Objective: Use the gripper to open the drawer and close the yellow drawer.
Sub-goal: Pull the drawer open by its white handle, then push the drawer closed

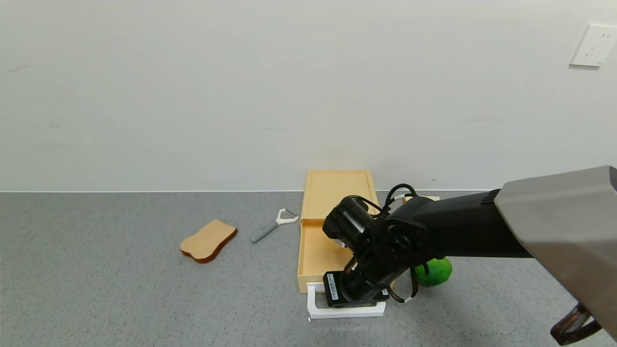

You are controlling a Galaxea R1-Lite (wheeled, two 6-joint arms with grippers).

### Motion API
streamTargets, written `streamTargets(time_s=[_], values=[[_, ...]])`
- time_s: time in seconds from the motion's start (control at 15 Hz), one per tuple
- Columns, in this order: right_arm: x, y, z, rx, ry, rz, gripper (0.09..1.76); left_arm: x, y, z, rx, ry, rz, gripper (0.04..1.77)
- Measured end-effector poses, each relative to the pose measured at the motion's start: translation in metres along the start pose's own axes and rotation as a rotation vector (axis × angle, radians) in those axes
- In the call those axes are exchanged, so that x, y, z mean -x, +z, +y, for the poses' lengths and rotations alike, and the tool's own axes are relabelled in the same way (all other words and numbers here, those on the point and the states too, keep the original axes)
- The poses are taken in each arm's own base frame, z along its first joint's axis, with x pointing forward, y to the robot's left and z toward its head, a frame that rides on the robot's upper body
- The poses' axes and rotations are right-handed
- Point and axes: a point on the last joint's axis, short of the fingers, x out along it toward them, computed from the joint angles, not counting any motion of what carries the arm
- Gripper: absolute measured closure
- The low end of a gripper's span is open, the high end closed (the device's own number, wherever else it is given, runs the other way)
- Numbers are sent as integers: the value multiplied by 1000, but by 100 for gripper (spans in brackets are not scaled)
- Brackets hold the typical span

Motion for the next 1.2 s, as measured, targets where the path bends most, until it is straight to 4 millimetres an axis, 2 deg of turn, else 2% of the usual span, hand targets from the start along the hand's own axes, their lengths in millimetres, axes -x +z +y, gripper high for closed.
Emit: streamTargets(time_s=[0.33,0.6,0.73,0.93,1.2], values=[[6,-8,2,2,0,10,173,0,0,0,0,0,0,9],[21,-9,6,5,19,-14,173,0,0,0,0,0,0,9],[36,-12,7,11,34,-36,173,0,0,0,0,0,0,9],[70,-23,6,30,61,-77,173,0,0,0,0,0,0,9],[127,-48,-11,117,96,-171,173,0,0,0,0,0,0,9]])
